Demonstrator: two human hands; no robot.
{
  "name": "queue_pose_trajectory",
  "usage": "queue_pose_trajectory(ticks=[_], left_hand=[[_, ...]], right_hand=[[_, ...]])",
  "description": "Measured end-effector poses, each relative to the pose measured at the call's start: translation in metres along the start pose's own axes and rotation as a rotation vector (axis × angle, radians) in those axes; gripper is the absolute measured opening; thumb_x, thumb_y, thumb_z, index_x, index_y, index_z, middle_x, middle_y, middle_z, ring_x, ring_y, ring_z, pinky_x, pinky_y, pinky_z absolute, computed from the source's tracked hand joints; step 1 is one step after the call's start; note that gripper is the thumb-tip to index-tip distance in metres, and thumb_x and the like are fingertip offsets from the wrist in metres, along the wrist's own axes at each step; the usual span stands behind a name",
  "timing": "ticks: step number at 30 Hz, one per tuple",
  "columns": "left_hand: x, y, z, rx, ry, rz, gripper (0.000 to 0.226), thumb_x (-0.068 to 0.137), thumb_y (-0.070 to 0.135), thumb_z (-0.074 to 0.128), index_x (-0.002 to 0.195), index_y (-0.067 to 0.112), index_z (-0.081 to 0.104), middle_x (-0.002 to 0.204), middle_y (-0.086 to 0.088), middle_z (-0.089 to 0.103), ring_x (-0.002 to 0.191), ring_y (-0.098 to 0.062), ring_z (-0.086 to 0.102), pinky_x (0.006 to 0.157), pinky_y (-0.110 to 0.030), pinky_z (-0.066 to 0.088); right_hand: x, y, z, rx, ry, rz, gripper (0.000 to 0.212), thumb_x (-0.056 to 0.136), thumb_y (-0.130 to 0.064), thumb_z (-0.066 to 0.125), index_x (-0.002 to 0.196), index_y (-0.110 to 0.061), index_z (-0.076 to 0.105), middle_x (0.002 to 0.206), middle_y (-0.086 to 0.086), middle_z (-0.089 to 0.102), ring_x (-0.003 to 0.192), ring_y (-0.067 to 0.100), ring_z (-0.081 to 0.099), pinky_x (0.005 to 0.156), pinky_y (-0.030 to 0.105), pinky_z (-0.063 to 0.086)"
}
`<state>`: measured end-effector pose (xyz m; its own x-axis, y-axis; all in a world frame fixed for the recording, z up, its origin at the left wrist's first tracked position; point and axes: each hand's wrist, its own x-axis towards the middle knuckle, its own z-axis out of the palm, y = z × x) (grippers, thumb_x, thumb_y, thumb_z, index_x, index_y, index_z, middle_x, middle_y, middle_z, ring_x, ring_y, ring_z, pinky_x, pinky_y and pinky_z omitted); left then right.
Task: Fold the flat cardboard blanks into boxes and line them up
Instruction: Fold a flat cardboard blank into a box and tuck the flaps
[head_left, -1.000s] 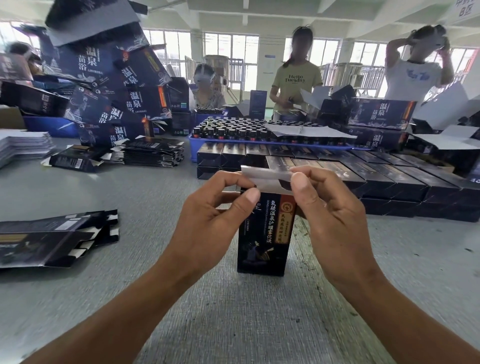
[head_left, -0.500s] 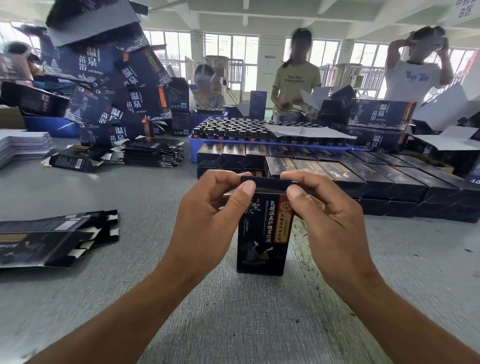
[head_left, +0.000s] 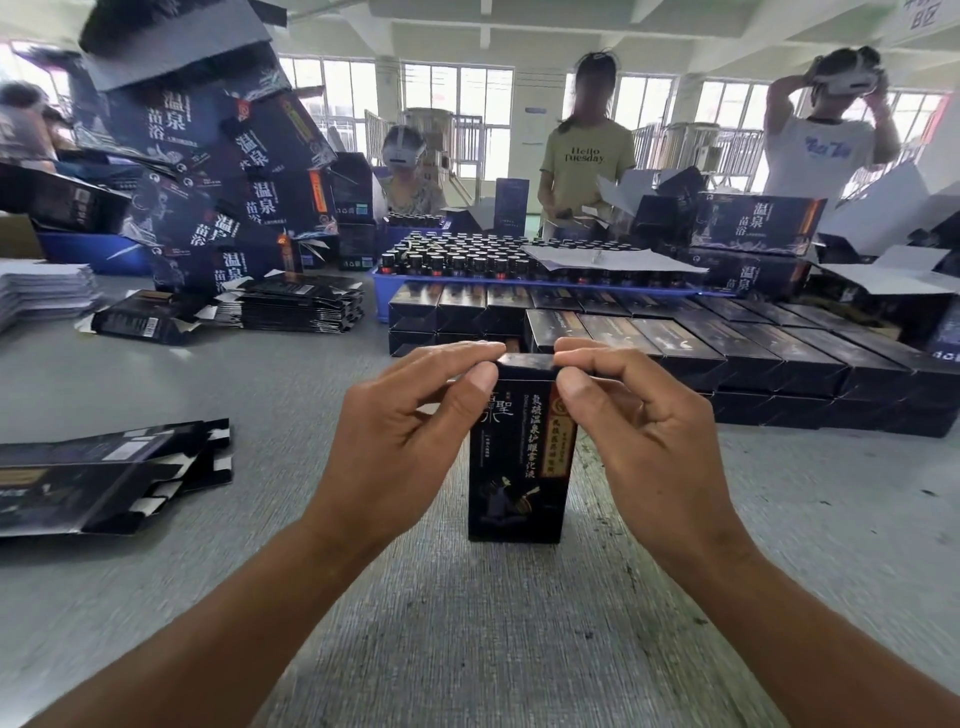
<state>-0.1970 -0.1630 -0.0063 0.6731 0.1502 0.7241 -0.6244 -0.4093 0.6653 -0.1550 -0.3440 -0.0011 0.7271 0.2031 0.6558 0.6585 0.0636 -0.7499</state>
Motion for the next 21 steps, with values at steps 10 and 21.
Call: queue_pose_trajectory(ticks=[10,21], left_hand=[[0.003,-0.004,-0.005,0.152,-0.077,0.113,0.029,0.094,0.028,0.064,0.121,0.02,0.069,0.117,0.008,0.07,0.102,-0.008,0.069,0.072,-0.015,0.055],[0.006,-0.026,-0.012,0.112,-0.102,-0.27,0.05,0.091,0.038,0.069,0.127,0.06,0.041,0.1,0.014,0.069,0.081,-0.004,0.071,0.061,-0.019,0.055]], right_hand=[[0.003,0.008,-0.002,-0.143,0.008,-0.067,0.013,0.097,-0.029,0.062,0.106,-0.026,0.072,0.106,-0.015,0.072,0.099,0.01,0.07,0.079,0.018,0.055],[-0.004,0.023,0.002,-0.46,-0.288,0.182,0.076,0.094,-0.039,0.065,0.146,-0.063,0.015,0.143,-0.017,0.049,0.113,0.002,0.06,0.091,0.031,0.055]])
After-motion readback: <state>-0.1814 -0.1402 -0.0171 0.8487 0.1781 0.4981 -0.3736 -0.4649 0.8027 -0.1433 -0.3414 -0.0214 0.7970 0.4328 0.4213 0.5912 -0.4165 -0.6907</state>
